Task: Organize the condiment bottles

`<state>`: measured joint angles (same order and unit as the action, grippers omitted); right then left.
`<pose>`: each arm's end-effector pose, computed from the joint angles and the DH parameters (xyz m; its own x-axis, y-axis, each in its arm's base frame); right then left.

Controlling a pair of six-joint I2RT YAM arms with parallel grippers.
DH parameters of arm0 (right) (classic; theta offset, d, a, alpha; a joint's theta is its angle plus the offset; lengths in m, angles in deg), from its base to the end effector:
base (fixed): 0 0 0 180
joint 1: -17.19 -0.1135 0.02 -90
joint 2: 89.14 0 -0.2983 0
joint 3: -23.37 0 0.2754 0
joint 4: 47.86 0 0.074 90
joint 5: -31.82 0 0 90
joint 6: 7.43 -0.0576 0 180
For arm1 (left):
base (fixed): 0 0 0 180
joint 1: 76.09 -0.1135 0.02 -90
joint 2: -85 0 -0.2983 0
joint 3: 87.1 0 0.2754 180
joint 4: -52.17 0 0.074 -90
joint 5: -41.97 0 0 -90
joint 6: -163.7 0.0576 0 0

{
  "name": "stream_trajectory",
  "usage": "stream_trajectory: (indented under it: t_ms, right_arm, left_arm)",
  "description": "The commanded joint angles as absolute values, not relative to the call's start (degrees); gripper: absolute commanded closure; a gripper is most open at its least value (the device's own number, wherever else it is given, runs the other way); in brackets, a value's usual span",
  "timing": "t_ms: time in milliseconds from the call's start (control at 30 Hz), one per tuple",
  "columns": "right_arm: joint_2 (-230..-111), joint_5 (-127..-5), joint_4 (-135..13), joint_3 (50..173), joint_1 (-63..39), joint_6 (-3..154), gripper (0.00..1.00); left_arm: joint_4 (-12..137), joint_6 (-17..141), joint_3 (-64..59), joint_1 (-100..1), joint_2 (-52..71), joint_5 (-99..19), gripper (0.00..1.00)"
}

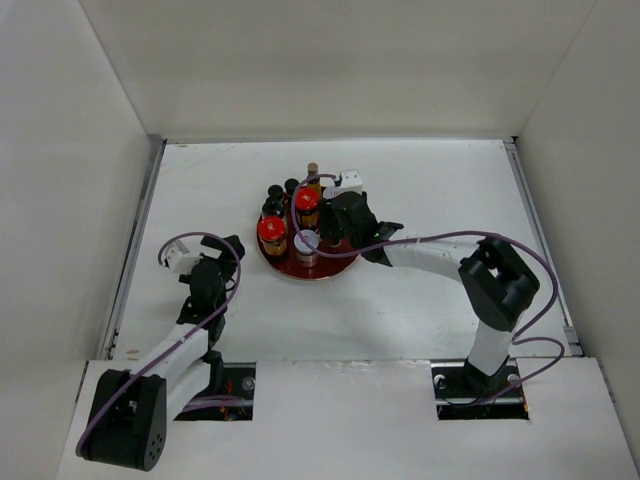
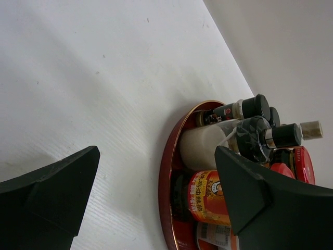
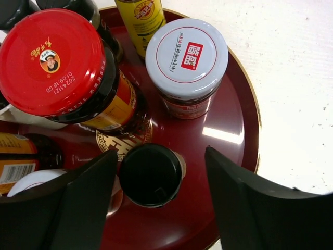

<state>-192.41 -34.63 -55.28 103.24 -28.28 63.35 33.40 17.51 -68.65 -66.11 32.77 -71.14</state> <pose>0.3321 0.3047 0.2295 -0.4752 -0.0527 -0.8783 -0.2716 0.9583 0.0894 0.1899 -0.0105 0.1633 0.0359 -0.7823 -0.6219 -0.3310 0.5779 -0.7460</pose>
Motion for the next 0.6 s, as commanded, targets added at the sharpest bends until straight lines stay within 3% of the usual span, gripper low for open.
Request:
stream_trajectory:
  t_ms: [0, 100, 167, 567]
  right_arm:
    - [-188.9, -34.3, -51.2, 103.4, -29.1, 63.7, 0.21]
    - [-185.3, -34.2, -51.1, 102.1, -29.2, 63.7, 0.12]
    - [-182.8, -33.8, -50.2, 100.4, -29.2, 63.7, 0.0]
    - [-166.5, -19.7, -39.3, 80.0, -27.9, 59.3, 0.0]
  left_arm:
    - [31.1, 16.2, -68.0, -66.9, 33.2, -71.4, 0.05]
    - [31.1, 16.3, -68.2, -67.2, 33.4, -71.7, 0.03]
    - [31.3, 16.5, -67.9, -67.4, 33.0, -71.4, 0.0]
    - [32.7, 16.8, -66.1, -68.4, 33.1, -69.7, 0.0]
